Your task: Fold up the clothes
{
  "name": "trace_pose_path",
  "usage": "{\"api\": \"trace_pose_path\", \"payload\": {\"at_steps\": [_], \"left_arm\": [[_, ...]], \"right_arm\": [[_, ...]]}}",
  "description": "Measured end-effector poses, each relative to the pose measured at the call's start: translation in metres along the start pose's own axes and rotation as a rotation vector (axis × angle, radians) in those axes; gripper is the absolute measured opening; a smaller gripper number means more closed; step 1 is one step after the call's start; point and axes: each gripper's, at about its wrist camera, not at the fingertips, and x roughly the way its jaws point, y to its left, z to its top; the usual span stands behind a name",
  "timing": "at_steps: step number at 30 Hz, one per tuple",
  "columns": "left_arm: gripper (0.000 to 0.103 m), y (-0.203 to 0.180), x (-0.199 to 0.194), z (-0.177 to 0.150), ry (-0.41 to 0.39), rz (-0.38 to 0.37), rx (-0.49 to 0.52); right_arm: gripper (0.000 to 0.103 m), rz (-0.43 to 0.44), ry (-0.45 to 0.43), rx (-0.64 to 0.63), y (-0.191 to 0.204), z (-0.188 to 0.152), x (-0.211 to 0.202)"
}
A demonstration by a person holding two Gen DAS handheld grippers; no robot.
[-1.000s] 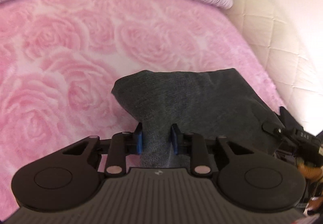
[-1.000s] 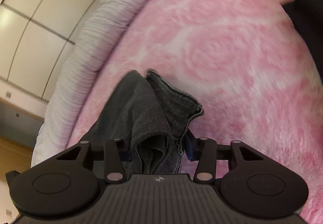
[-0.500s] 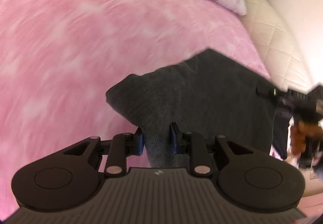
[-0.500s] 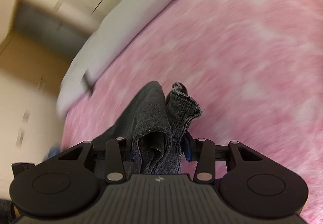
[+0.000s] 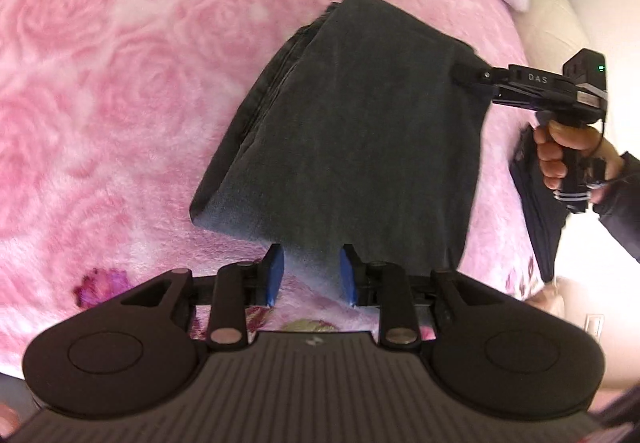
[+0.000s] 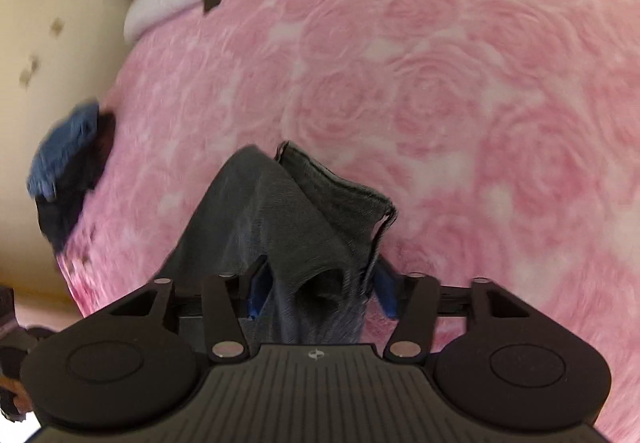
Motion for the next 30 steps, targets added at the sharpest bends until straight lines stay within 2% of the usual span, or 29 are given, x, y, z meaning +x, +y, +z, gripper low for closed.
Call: {"api": "trace_pose_path", "payload": {"at_steps": [4, 6, 10, 11, 14, 19, 21, 22, 26, 30], "left_arm": [[0.042, 0.0, -0.006, 0.03, -0.018, 0.024, 0.095], [0.042, -0.001, -0.002, 0.052, -0.033, 0.038, 0.141], [0.059, -0.008, 0.035, 0.11, -0.042, 0.046, 0.227], [0.06, -0.009, 0.046, 0.124, -0.035, 0.045, 0.248], [0.065, -0.01, 0.083, 0.16, 0.014, 0.024, 0.279], [0.068, -0.005, 0.127, 0.181, 0.145, -0.015, 0.322], [0.067, -0.003, 0.133, 0.182, 0.172, -0.042, 0.321], [0.063, -0.003, 0.135, 0.182, 0.179, -0.052, 0.313], [0.056, -0.005, 0.13, 0.177, 0.15, -0.044, 0.307], [0.039, -0.014, 0.117, 0.166, 0.078, -0.025, 0.349]], "right_arm": [[0.064, 0.041, -0.106, 0.192, -0.02, -0.029, -0.019], [0.066, 0.066, -0.146, 0.297, -0.031, -0.046, -0.02], [0.071, 0.081, -0.181, 0.426, -0.045, -0.08, -0.013], [0.073, 0.093, -0.189, 0.443, -0.047, -0.084, -0.01], [0.078, 0.128, -0.218, 0.484, -0.053, -0.094, 0.002], [0.078, 0.16, -0.237, 0.47, -0.058, -0.081, 0.023], [0.077, 0.169, -0.243, 0.467, -0.061, -0.074, 0.03], [0.076, 0.176, -0.244, 0.471, -0.063, -0.072, 0.033], [0.074, 0.182, -0.235, 0.487, -0.069, -0.065, 0.044], [0.057, 0.178, -0.198, 0.507, -0.074, -0.06, 0.047]]}}
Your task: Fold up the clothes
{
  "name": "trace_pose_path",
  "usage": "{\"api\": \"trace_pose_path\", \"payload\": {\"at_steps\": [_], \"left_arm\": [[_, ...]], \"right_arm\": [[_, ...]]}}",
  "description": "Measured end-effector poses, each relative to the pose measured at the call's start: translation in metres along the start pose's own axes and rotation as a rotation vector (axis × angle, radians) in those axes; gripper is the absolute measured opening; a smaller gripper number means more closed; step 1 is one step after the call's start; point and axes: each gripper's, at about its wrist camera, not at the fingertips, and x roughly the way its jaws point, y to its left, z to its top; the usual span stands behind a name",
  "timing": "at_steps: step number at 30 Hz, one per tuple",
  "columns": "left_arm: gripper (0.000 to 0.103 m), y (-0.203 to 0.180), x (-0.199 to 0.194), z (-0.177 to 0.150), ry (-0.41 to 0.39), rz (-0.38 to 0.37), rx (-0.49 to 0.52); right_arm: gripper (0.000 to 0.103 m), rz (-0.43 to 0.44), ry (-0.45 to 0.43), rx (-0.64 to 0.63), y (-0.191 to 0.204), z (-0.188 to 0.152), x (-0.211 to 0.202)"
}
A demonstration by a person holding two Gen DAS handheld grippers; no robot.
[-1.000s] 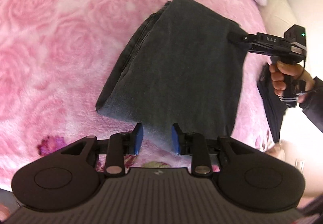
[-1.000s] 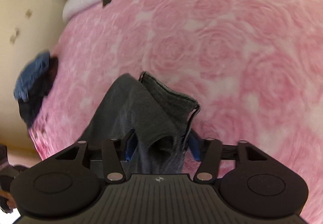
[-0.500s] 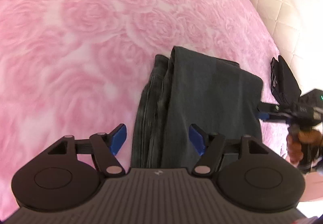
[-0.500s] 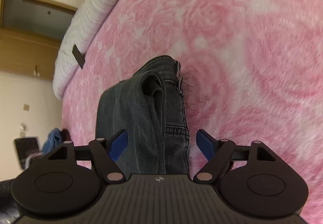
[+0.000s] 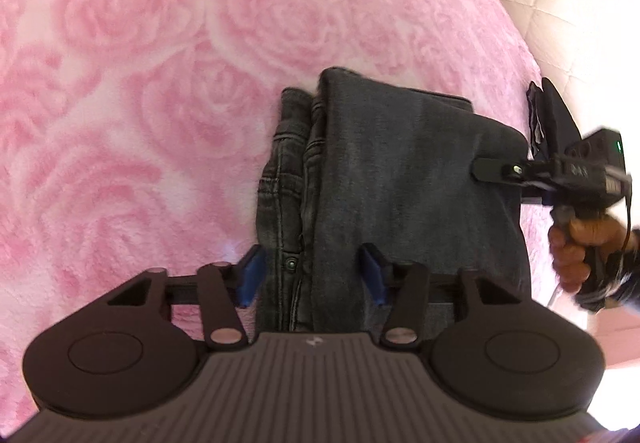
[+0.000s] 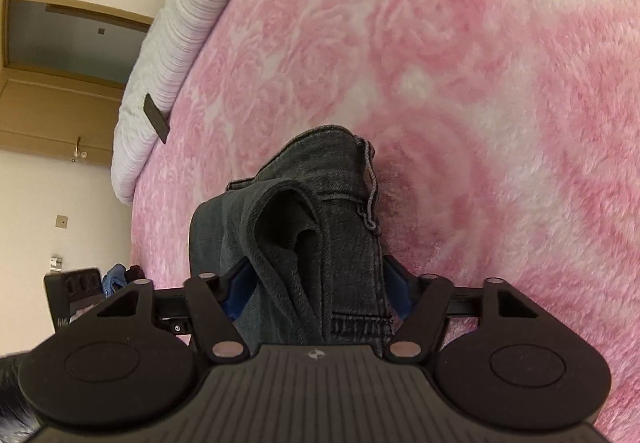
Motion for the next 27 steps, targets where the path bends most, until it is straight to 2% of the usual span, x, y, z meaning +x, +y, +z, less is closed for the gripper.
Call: {"api": "trace_pose_path", "payload": {"at_steps": [2, 4, 7, 11, 14, 15, 16, 17, 18, 19, 24, 26, 27], "left_arm": [[0.028, -0.005, -0.01, -0.003, -0.044, 0.011, -0.017], [0.004, -0.007, -0.027, -0.01, -0.094, -0.007, -0.065], [0.005, -0.009, -0.05, -0.022, -0.164, -0.01, -0.137], [0.006, -0.002, -0.068, -0.034, -0.232, 0.04, -0.225], [0.006, 0.006, -0.071, -0.037, -0.234, 0.073, -0.252], [0.007, 0.008, -0.073, -0.037, -0.236, 0.082, -0.251], [0.007, 0.01, -0.076, -0.037, -0.239, 0.088, -0.25], [0.008, 0.013, -0.078, -0.037, -0.241, 0.095, -0.248], [0.017, 0.017, -0.081, -0.038, -0.242, 0.104, -0.245], [0.027, 0.02, -0.084, -0.038, -0.244, 0.113, -0.24], [0.038, 0.032, -0.091, -0.019, -0.262, 0.12, -0.139], [0.045, 0.036, -0.089, 0.001, -0.274, 0.104, -0.078], [0.051, 0.037, -0.086, 0.013, -0.28, 0.097, -0.046]], "right_arm": [[0.052, -0.015, 0.033, -0.033, 0.008, 0.006, -0.003], [0.05, -0.02, 0.069, -0.088, 0.024, 0.016, -0.007], [0.05, -0.003, 0.106, -0.224, 0.064, 0.038, -0.002], [0.05, -0.004, 0.183, -0.456, 0.124, 0.075, 0.039], [0.055, -0.069, 0.244, -0.614, 0.157, 0.091, 0.08], [0.063, -0.108, 0.237, -0.64, 0.161, 0.092, 0.086], [0.065, -0.146, 0.23, -0.666, 0.165, 0.093, 0.092], [0.065, -0.174, 0.214, -0.681, 0.168, 0.094, 0.095], [0.072, -0.171, 0.172, -0.664, 0.166, 0.093, 0.088], [0.072, -0.166, 0.129, -0.64, 0.164, 0.092, 0.079], [0.073, -0.163, -0.096, -0.418, 0.133, 0.069, 0.016], [0.073, -0.169, -0.174, -0.332, 0.122, 0.047, -0.01], [0.073, -0.181, -0.214, -0.288, 0.117, 0.03, -0.021]]}}
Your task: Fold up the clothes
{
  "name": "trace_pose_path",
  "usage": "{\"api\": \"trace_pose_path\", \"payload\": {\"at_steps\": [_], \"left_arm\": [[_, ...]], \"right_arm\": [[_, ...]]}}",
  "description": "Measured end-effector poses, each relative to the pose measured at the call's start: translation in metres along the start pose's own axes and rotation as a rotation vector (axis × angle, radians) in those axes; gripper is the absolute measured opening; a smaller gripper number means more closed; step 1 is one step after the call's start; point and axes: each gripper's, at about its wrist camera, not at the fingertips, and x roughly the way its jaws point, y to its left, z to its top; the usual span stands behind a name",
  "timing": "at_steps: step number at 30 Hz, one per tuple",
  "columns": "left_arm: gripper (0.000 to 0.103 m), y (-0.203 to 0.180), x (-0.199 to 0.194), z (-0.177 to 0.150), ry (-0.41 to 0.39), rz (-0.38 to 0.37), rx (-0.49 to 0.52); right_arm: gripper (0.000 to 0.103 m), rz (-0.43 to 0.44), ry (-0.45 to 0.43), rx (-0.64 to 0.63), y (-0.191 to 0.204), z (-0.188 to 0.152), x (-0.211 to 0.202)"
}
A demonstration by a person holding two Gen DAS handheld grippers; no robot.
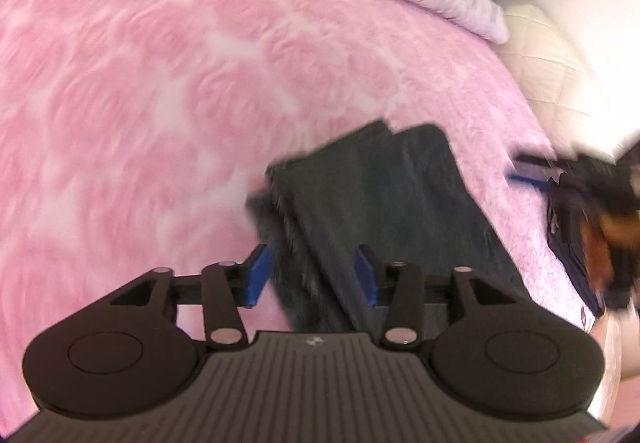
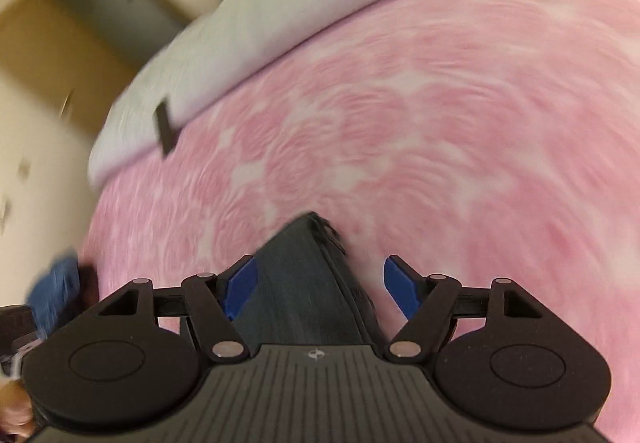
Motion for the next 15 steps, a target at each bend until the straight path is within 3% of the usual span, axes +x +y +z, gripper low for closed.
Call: {"api": "trace_pose_path", "payload": {"at_steps": [5, 8, 10, 12, 15], "left_arm": [[0.06, -0.003, 0.039, 0.051, 0.001, -0.053, 0.181], [0.06, -0.003, 0.069, 0.071, 0.04, -0.069, 0.282], [0.052, -0.001, 0.088, 0.075, 0.087, -0.069, 0.334], [0.051, 0.001, 0.102, 0.075, 0.128, -0.077, 0.369], [0.039, 0.003, 0.115, 0.07, 0.181, -0.087, 0.395]], "right_arm": [[0.087, -0.125, -0.158, 0.246, -0.014, -0.092, -0.074], [0.088, -0.179, -0.211, 0.416, -0.018, -0.153, -0.089], [0.088, -0.197, -0.233, 0.512, -0.021, -0.185, -0.086], [0.088, -0.192, -0.27, 0.582, -0.024, -0.21, -0.078], [0.087, -0.167, -0.323, 0.647, -0.034, -0.227, -0.058]]}}
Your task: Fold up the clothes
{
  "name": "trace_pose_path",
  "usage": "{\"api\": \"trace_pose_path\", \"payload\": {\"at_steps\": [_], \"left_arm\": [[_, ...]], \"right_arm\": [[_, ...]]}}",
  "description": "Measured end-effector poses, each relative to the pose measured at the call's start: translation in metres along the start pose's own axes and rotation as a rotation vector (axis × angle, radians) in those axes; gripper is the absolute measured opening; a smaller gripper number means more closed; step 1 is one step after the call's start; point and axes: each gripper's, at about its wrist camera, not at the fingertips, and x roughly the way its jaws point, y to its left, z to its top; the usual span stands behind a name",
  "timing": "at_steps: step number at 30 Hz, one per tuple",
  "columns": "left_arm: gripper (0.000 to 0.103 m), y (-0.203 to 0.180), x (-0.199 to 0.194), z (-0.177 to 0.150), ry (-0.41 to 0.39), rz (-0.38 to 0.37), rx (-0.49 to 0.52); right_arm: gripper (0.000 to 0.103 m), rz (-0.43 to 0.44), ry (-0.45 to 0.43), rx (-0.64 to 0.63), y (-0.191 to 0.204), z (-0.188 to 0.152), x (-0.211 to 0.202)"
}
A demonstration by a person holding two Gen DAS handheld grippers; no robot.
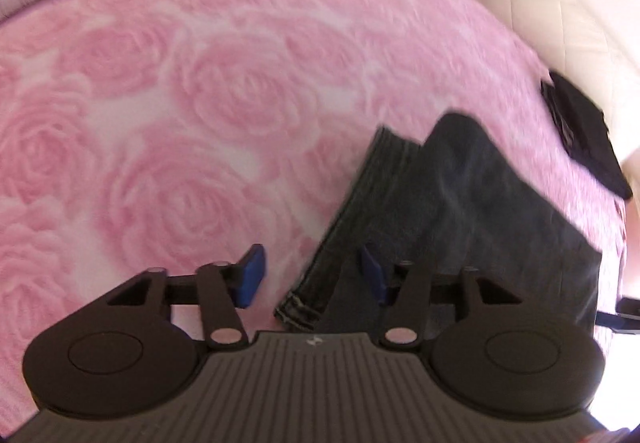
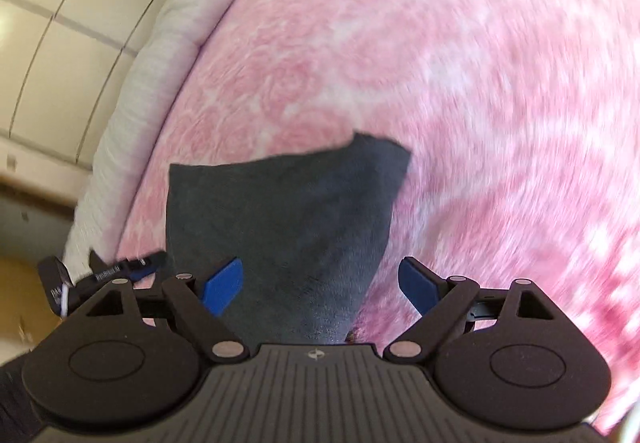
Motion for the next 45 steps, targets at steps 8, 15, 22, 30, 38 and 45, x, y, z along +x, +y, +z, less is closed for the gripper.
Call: {"api": "trace_pose_path", "payload": {"at_steps": [8, 15, 22, 30, 38, 45], "left_arm": [[0.023, -0.023, 0.003, -0.01, -0.015, 0.078, 0.038], [0.018, -0.075, -0.018, -0.036, -0.037, 0.093, 0.064], [0.025, -0.096, -0.033, -0.047, -0.088, 0.153, 0.164], [0.026, -0.148, -0.072, -0.083, -0.179, 0.183, 0.809], [0.026, -0.148, -0.021, -0.108, -0.037, 0.141, 1.018], [0.025, -0.157, -0.019, -0.106, 0.029, 0.165, 1.06]], "right_arm": [[0.038, 0.042, -0.053, 0.113, -0.015, 0.012, 0.043], [0.023, 0.068, -0.002, -0.056, 0.005, 0.111, 0.034], [0.045, -0.04, 0.054, -0.205, 0.003, 0.147, 0.054], [0.054, -0.113, -0.094, -0.583, 0.051, 0.039, -0.013], [0.051, -0.149, 0.037, -0.761, 0.063, -0.046, 0.01], [0.051, -0.189, 0.034, -0.776, 0.078, -0.053, 0.008]]}}
